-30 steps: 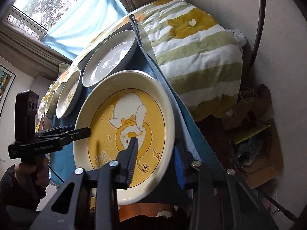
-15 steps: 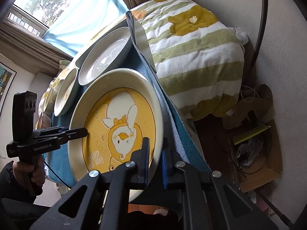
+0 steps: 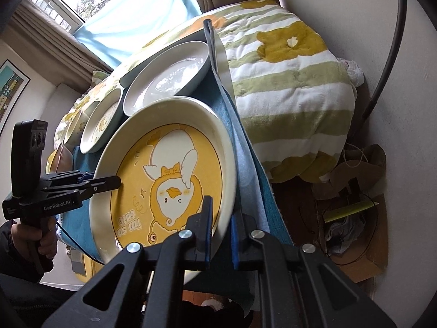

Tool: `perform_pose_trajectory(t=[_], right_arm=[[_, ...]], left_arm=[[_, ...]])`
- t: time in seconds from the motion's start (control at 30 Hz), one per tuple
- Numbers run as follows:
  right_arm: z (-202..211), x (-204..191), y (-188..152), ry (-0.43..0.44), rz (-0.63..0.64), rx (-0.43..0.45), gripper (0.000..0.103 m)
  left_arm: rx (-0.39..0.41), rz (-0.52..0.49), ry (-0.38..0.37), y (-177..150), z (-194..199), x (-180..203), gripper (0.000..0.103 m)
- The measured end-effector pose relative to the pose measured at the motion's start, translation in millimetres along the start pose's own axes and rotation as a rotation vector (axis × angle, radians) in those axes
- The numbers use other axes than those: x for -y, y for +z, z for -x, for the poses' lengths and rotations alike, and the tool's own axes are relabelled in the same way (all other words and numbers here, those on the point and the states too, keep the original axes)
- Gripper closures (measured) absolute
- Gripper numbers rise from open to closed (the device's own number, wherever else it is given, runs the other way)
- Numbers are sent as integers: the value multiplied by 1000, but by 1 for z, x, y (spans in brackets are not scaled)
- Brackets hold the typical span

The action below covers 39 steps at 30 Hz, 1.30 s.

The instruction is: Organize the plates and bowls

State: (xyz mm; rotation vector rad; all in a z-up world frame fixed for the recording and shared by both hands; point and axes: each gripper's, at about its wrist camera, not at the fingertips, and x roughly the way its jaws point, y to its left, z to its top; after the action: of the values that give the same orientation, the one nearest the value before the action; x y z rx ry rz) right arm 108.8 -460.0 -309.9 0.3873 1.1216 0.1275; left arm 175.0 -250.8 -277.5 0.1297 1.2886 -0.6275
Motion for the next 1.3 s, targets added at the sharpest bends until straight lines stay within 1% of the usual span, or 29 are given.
perform_pose_trajectory(t=[0.17,0.33,0.47,0.63,0.77,0.87,0.93,1.0,1.13,1.3], right_arm=[[9,-23,13,3,71,6,92],[9,-63,25,36,160,2,92],[-7,-103,27,84,220,-16,92],[-39,-156,20,151,262,-57,92],[-66,-198,9,183,285,-91,92],[-83,-226,2,189,305,-117,92],[-94,-245,-3,189,315,-132,92],[-104,-260,-7,183,327,-142,92],[-121,-280,-14,173,339,-154,92],[-136,-289,-22,171,354,-147,92]], left_arm=[[57,54,4,-13,31,-11,83],[117,131,38,-36,69,-37,83],[143,209,83,-66,102,-80,83],[148,291,126,-111,123,-136,83],[136,336,154,-134,127,-180,83],[125,367,154,-151,126,-210,83],[109,384,150,-152,122,-228,83],[98,394,146,-160,119,-244,83],[94,407,134,-175,115,-270,83],[115,410,129,-184,109,-289,83]])
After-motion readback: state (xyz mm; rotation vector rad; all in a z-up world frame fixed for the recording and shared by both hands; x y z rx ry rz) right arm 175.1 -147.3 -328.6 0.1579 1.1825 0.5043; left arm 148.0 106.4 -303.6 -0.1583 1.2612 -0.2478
